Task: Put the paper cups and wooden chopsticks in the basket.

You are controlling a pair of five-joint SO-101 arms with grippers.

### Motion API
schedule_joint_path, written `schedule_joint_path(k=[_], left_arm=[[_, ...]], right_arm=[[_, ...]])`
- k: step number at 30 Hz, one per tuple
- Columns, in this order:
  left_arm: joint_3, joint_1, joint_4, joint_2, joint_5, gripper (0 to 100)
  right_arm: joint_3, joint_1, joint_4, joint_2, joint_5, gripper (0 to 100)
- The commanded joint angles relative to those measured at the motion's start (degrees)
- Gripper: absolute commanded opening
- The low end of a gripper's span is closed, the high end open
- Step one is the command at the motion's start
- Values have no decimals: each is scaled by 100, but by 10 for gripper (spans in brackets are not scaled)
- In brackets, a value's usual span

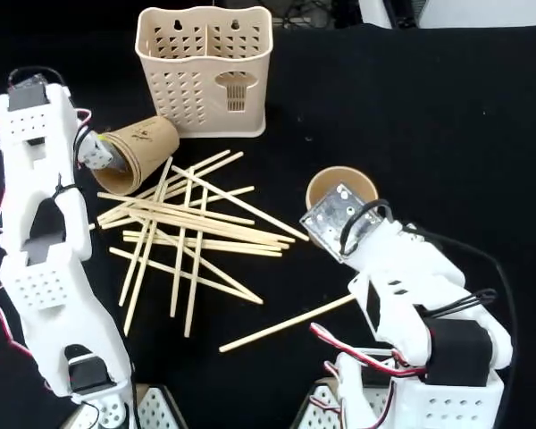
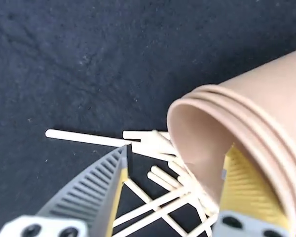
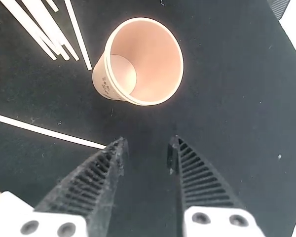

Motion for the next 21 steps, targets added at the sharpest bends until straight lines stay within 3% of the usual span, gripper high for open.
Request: schedule_joint_path(k=[1,9,18,21], left_arm=[[-549,-101,237,-141,-97,310],[-593,-84,229,-97,-712,310],[-778,-154,475,-141,-607,310],[-743,-189,536,-149,-149,310]], right_arm=[[-110,-26,-18,-48,53,155],[-110,-26,-18,-48,53,155],[-110,-26,0,-48,53,155],[-110,-26,9,-48,53,155]])
